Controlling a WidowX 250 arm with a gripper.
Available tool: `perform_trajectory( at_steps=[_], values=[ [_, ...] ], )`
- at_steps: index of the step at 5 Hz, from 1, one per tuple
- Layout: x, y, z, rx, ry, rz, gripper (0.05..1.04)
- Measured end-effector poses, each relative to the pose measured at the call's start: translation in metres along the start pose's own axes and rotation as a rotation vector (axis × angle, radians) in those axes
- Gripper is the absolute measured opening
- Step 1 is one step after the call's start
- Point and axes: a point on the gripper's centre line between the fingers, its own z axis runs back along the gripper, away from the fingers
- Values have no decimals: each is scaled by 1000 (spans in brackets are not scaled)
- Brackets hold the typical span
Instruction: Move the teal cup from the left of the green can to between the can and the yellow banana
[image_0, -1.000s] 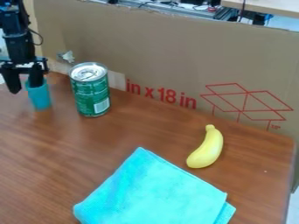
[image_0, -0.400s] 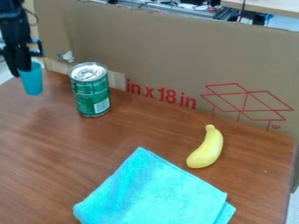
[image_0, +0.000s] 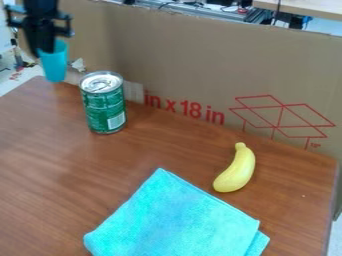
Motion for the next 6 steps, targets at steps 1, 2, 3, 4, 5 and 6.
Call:
perform_trajectory(
  at_steps=[1, 2, 3, 4, 5, 6],
  values=[
    [1, -41, 17, 0, -47, -96, 104],
    [-1, -79, 30, -21, -79, -216, 104],
    [-4, -114, 28, -89, -83, -295, 104],
    [-6, -142, 6, -192, -69, -364, 104],
    [-14, -159, -19, -222, -24, -415, 104],
    [-19, -170, -36, -177, -9, -438, 104]
  ],
)
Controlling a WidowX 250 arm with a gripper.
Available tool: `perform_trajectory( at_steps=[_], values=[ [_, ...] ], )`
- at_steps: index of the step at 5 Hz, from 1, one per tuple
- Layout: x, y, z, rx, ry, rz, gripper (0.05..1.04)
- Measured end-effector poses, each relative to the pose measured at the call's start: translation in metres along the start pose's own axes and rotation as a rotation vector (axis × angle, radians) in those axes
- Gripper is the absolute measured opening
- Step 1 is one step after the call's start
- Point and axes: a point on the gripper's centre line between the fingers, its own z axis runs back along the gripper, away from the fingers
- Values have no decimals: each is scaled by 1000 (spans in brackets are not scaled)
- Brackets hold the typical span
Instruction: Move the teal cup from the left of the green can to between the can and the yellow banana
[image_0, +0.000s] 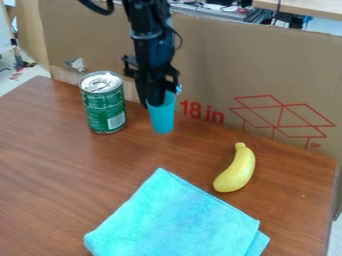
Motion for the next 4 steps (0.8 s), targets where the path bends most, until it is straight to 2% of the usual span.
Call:
perform_trajectory(
  at_steps=[1, 2, 3, 4],
  values=[
    [-1, -5, -20, 30, 42, -23, 104],
    [-2, -11, -37, 17, 66, -56, 104],
    [1, -20, -39, -47, 46, -85, 104],
    [1, -20, -40, -48, 51, -72, 128]
  ],
)
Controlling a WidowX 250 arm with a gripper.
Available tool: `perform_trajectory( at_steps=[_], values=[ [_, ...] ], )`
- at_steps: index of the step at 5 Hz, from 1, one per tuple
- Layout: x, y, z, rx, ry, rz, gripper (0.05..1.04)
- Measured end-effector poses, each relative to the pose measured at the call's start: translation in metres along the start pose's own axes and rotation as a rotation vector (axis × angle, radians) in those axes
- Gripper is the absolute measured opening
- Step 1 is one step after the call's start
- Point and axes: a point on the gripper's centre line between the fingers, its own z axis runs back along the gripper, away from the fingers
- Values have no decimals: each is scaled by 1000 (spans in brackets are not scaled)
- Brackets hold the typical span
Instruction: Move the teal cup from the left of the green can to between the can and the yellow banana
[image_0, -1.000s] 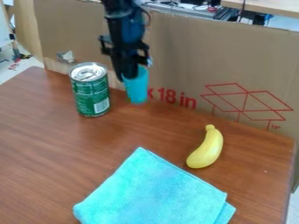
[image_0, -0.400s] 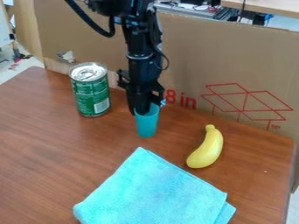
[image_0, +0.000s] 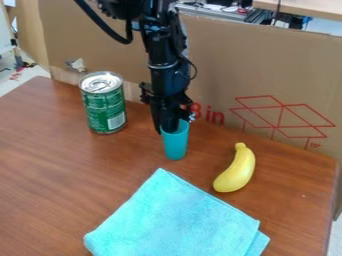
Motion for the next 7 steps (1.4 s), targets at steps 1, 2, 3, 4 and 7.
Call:
perform_trajectory(
  at_steps=[1, 2, 3, 4, 7],
  values=[
    [-7, 6, -2, 45, 31, 55, 336],
    [-4, 6, 40, 96, -65, 81, 635],
    [-4, -1, 79, 102, -168, 79, 930],
    [-21, -3, 106, 128, -199, 101, 1011],
    [-169, 70, 107, 166, -41, 320, 1003]
  ],
)
